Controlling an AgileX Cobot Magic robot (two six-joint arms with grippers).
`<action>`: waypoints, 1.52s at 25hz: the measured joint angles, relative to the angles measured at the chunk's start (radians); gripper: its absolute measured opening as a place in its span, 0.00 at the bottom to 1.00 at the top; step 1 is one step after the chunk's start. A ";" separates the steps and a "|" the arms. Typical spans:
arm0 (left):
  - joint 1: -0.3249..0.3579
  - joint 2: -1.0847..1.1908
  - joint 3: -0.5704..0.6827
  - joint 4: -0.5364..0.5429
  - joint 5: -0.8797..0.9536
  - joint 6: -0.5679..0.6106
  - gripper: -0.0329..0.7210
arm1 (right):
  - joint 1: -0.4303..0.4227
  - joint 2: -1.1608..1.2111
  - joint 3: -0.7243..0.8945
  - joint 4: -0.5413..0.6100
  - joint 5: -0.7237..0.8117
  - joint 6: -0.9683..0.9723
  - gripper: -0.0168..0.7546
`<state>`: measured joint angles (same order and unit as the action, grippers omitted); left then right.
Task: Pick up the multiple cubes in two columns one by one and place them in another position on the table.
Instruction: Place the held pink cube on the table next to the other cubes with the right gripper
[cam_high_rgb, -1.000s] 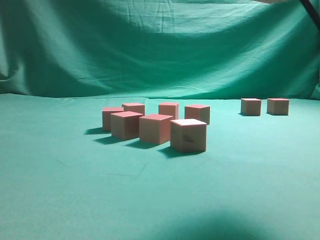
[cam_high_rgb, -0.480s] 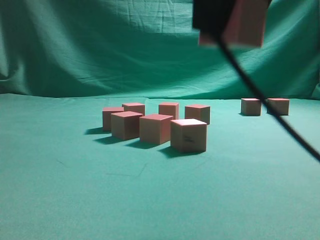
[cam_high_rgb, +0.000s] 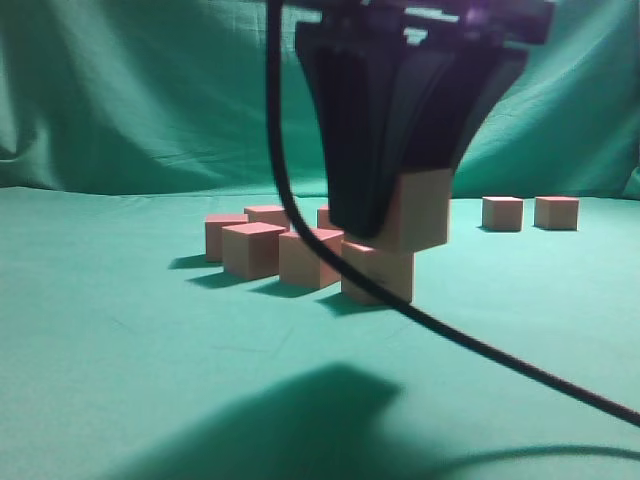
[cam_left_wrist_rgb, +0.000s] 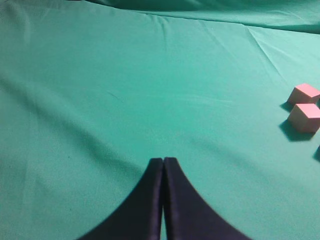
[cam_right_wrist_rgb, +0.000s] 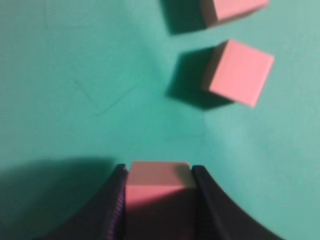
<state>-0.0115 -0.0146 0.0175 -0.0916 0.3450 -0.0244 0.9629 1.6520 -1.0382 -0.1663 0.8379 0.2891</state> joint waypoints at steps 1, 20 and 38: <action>0.000 0.000 0.000 0.000 0.000 0.000 0.04 | 0.000 0.011 0.000 -0.018 -0.017 -0.005 0.35; 0.000 0.000 0.000 0.000 0.000 0.000 0.04 | 0.000 0.122 0.000 -0.107 -0.100 -0.011 0.35; 0.000 0.000 0.000 0.000 0.000 0.000 0.04 | 0.000 0.131 -0.064 -0.100 0.068 -0.011 0.73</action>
<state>-0.0115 -0.0146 0.0175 -0.0916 0.3450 -0.0244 0.9629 1.7827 -1.1023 -0.2661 0.9064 0.2785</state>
